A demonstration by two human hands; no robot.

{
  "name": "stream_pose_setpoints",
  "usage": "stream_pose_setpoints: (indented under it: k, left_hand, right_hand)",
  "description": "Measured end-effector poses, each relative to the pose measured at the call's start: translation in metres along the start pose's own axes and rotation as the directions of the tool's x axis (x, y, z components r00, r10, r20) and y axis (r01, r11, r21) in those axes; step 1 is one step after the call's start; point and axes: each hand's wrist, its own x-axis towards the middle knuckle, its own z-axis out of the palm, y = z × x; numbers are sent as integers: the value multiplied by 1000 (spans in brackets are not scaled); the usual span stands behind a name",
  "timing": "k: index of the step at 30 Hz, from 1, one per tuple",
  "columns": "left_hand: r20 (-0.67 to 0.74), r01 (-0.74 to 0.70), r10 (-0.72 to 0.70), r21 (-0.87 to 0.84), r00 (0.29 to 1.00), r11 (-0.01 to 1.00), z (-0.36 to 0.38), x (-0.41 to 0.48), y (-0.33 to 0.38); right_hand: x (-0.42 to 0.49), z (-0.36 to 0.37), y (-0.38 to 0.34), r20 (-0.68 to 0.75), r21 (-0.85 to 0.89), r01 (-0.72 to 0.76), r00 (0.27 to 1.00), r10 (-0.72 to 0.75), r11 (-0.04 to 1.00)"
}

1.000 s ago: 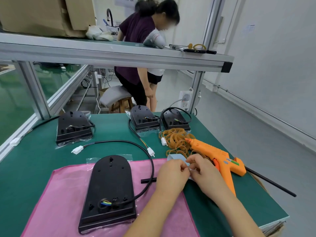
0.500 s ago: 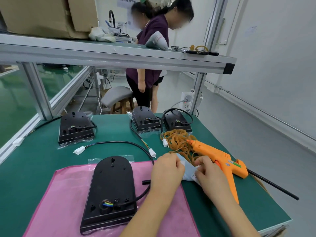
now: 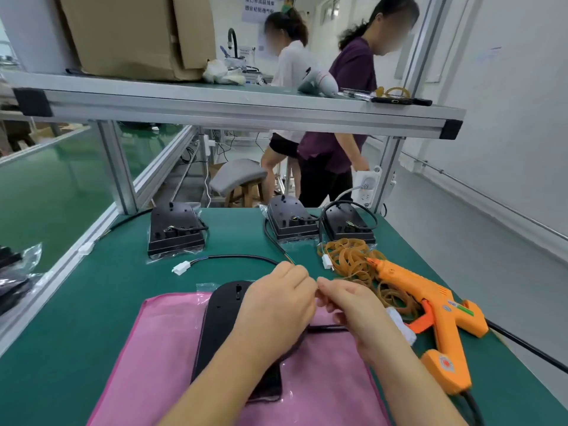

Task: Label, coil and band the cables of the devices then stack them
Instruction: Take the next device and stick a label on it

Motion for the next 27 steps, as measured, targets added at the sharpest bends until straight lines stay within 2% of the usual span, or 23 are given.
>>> stream_pose_setpoints:
  k: [2, 3, 5, 6, 7, 9, 10, 12, 14, 22, 27]
  left_hand:
    - [-12, -46, 46, 10, 999, 999, -3, -9, -11]
    - [8, -18, 18, -25, 1000, 1000, -4, -15, -19]
    - [88, 187, -174, -176, 981, 966, -11, -24, -32]
    - [189, 364, -323, -264, 927, 893, -16, -27, -41]
    - [346, 551, -446, -325, 826, 768, -22, -29, -50]
    - [630, 799, -506, -362, 589, 480, -29, -31, -67]
    - [704, 853, -490, -362, 514, 375, -29, -34, -74]
    - [750, 885, -469, -386, 466, 261, -29, -39, -84]
    - [763, 885, -450, -426, 464, 189, -31, -42, -89]
    - [798, 892, -402, -372, 448, 255, -36, -46, -100]
    - [787, 884, -411, -363, 460, 294, -32, -46, -101]
  right_hand:
    - [2, 9, 0, 38, -11, 1, 999, 0, 1000]
    - [3, 13, 0, 58, -21, 8, 998, -7, 1000]
    - [6, 19, -1, 105, -65, 46, 994, -39, 997]
    - [7, 22, -2, 148, -108, 75, 987, -58, 991]
    - [7, 26, -5, 202, -155, 105, 977, -72, 982]
    - [9, 34, -10, 309, -234, 153, 948, -76, 960]
    - [10, 39, -11, 354, -264, 172, 933, -70, 949]
    - [12, 48, -14, 423, -318, 200, 905, -50, 927]
    - [16, 55, -15, 460, -351, 219, 887, -36, 910]
    - [24, 63, -16, 494, -416, 254, 869, -17, 873]
    - [29, 66, -16, 432, -450, 230, 902, -15, 863]
